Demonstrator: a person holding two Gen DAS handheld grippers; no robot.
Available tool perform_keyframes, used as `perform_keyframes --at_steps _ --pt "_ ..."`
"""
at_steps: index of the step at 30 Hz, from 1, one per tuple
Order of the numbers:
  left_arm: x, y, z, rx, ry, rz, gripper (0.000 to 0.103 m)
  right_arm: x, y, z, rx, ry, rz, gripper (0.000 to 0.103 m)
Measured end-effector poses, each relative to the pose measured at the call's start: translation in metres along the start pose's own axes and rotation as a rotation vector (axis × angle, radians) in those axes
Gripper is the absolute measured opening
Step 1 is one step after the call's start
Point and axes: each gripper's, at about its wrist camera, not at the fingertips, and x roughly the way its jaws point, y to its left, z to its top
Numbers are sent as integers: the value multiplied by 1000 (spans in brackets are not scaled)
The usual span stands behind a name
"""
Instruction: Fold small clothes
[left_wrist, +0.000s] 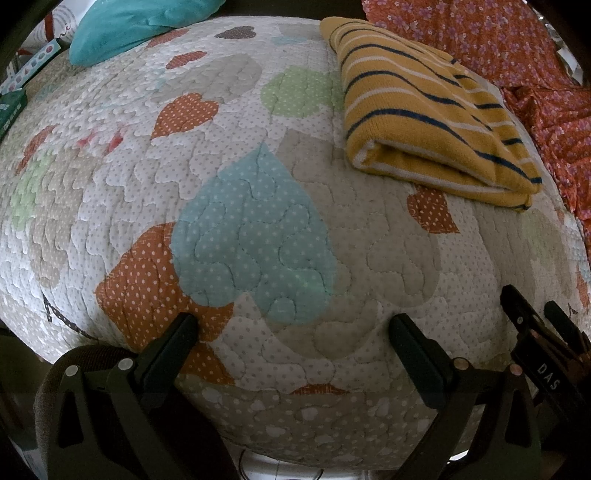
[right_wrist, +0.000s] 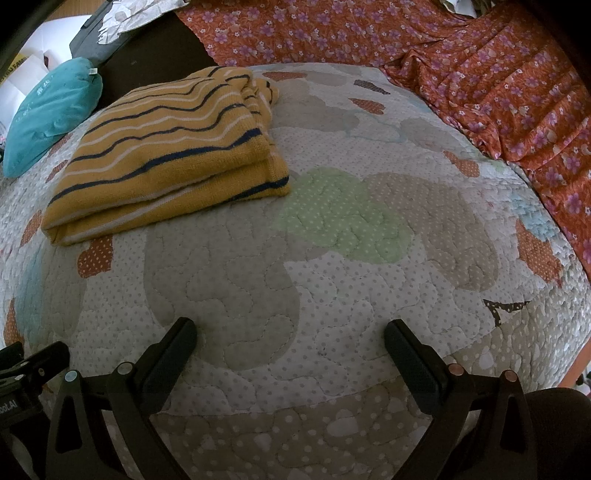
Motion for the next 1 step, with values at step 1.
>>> perform_keyframes --at_steps 1 --pt "0 -1 0 1 0 0 103 1 -1 1 0 1 1 102"
